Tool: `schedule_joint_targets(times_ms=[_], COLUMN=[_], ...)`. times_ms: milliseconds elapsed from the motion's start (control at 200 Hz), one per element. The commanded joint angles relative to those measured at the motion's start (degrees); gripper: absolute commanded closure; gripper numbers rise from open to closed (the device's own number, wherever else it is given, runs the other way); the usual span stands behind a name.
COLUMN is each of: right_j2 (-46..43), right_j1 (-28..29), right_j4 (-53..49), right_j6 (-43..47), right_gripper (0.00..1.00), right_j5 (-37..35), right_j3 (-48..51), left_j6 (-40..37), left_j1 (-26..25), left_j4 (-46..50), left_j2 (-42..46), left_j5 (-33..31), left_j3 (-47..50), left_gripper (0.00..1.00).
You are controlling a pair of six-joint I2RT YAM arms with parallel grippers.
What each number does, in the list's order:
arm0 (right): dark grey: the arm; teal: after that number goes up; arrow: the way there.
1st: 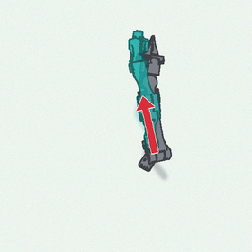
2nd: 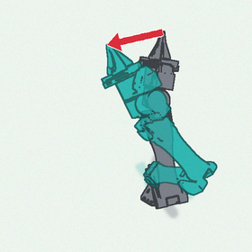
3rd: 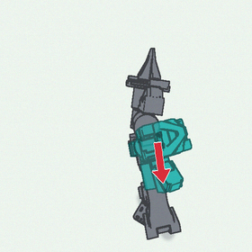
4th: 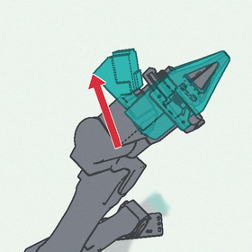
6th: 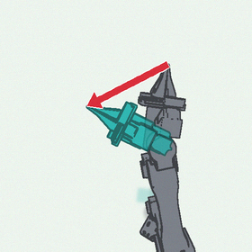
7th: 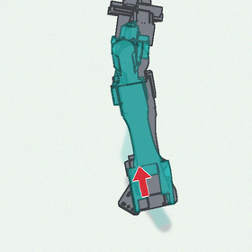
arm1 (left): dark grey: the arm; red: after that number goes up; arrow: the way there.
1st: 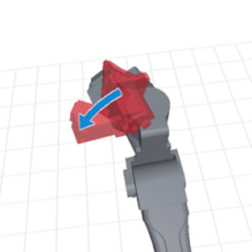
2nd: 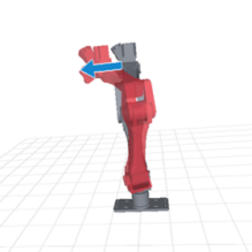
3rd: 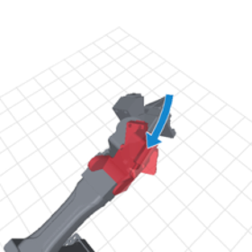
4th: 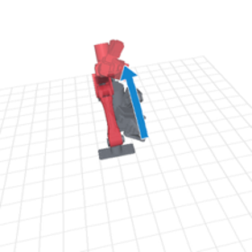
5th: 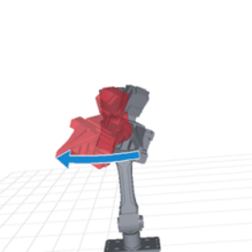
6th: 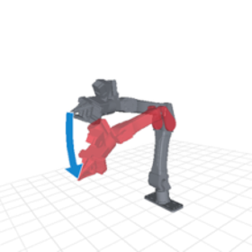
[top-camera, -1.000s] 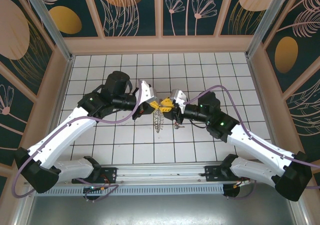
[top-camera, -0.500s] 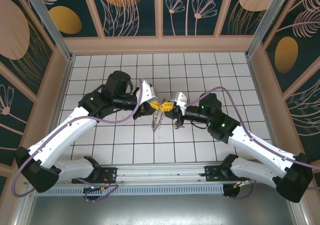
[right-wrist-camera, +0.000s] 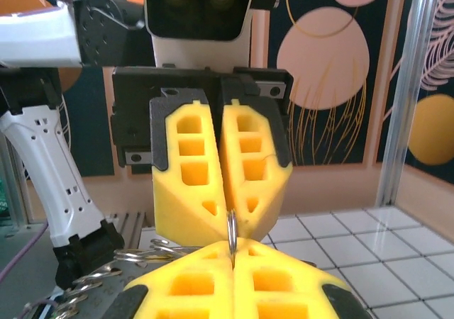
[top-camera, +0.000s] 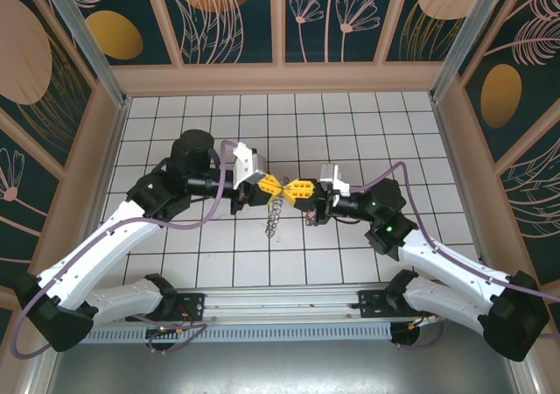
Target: Put the keys on the keyring
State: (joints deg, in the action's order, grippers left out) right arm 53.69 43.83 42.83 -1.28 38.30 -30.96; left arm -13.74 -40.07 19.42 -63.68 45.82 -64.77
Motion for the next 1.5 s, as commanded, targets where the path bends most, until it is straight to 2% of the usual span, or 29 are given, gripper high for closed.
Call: schedule_joint_targets(times_ms=[0, 70, 275, 370, 455, 636, 946, 1061, 1276, 1371, 1496], right_j2=[0.9, 1.3, -0.2, -1.4, -2.4, -3.7, -1.8, -1.5, -3.1, -5.1, -5.0], right_j1=[-0.4, -0.2, -0.2, 0.0, 0.6, 1.9, 2.8, 2.8, 2.9, 2.8, 2.7], right_j4=[13.2, 13.1, 7.4, -0.9, -9.2, -17.0, -23.7, -24.3, -21.8, -14.7, -7.5], right_j6=[-4.8, -5.1, -3.3, 0.0, 4.0, 8.9, 12.1, 12.5, 12.0, 9.4, 6.4], right_gripper=[1.00, 1.00, 1.00, 0.87, 0.83, 0.89, 0.93, 1.00, 1.00, 1.00, 1.00], right_j5=[1.3, 1.8, -0.3, -3.0, -6.7, -12.3, -14.0, -13.5, -13.6, -11.9, -10.4], right_j3=[0.4, 0.3, 0.3, -1.4, -3.7, -6.1, -8.8, -9.1, -7.2, -4.2, -1.7], left_j6=[1.5, 1.8, 1.4, 0.7, -0.7, -3.1, -5.4, -5.5, -2.8, -0.2, 2.4], left_j1=[-0.3, -0.3, -0.3, -0.3, -0.3, -0.3, -0.4, -0.3, -0.3, -0.3, -0.3], left_j4=[-2.6, -3.3, -3.2, -2.4, -0.1, 3.6, 7.3, 7.5, 2.9, -0.8, -5.5], left_j2=[-0.1, 0.2, 0.8, 1.0, 0.6, -0.5, -0.9, -1.0, 0.0, 0.3, 1.9], left_j5=[2.6, 2.8, 2.2, 0.6, -1.4, -4.1, -6.5, -6.5, -4.4, -1.1, 0.2], left_j3=[1.3, 1.4, 0.8, 0.6, 0.0, -1.1, -2.0, -1.9, 0.2, 2.1, 4.5], left_gripper=[0.94, 1.00, 1.00, 1.00, 1.00, 1.00, 1.00, 1.00, 1.00, 0.85, 0.83])
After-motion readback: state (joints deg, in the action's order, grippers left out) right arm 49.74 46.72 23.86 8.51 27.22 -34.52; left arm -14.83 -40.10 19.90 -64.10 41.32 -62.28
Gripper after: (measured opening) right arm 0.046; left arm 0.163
